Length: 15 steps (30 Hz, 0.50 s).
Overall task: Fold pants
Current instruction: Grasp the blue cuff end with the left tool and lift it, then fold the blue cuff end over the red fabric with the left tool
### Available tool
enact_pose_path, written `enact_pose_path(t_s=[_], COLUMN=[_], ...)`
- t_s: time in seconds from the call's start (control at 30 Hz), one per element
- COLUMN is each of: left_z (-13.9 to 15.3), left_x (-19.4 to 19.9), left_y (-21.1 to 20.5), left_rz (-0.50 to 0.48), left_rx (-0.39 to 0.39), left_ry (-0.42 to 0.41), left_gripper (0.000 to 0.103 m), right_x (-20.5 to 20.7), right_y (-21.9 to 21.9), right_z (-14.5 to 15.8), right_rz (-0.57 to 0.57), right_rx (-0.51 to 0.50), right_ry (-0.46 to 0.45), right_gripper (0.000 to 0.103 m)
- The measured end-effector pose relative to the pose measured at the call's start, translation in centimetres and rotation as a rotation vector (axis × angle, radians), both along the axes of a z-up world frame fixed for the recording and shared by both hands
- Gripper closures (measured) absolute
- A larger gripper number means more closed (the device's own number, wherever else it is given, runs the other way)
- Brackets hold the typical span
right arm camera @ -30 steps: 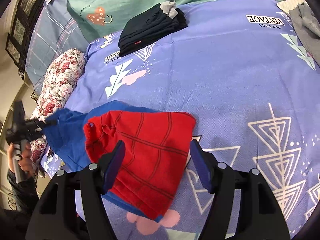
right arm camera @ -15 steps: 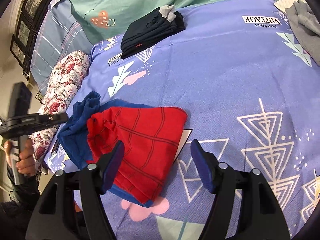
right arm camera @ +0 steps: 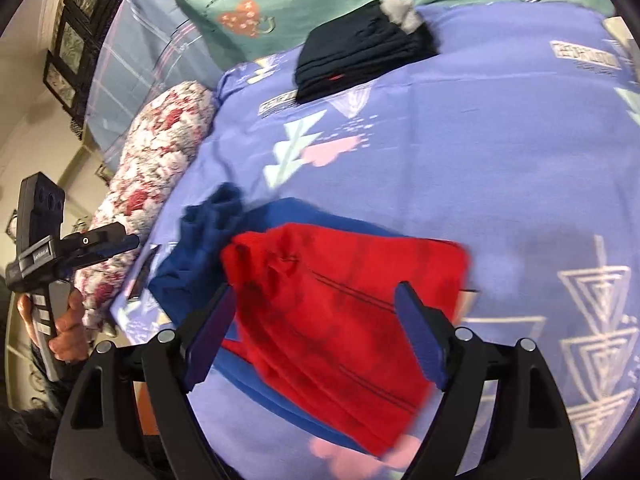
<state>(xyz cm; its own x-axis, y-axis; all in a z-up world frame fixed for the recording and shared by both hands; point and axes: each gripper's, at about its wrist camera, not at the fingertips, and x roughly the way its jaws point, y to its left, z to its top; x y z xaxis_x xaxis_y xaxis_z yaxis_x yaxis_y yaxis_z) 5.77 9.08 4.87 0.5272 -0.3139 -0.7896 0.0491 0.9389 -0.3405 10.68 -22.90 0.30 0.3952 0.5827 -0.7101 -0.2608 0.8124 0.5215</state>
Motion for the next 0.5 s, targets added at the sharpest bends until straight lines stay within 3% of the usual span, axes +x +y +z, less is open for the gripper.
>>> enact_pose_path(t_s=[0.1,0.23,0.4,0.5], left_z=[-2.0,-5.7,-3.9,-3.7], left_x=[0.2,1.1,0.0,-0.1], left_y=[2.5,2.6,0.4,-2.2], left_rz=[0.083,0.09,0.052,-0.052], left_rx=[-0.008,0.026,0.217,0.287], left_ry=[0.048,0.158,0.023,0.018], left_gripper=[0.011,0.012,0.006,0.004], right_x=[0.4,0.7,0.5,0.5], right_y=[2.3,3.6,3.0,2.2], right_z=[0.7,0.4,-0.3,-0.7], right_rz=[0.051,0.06,0.035,0.013], right_rx=[-0.028,-0.045,-0.07,-0.055], right_ry=[-0.022,-0.012,0.004,0.016], right_gripper=[0.021,0.021,0.021,0.021])
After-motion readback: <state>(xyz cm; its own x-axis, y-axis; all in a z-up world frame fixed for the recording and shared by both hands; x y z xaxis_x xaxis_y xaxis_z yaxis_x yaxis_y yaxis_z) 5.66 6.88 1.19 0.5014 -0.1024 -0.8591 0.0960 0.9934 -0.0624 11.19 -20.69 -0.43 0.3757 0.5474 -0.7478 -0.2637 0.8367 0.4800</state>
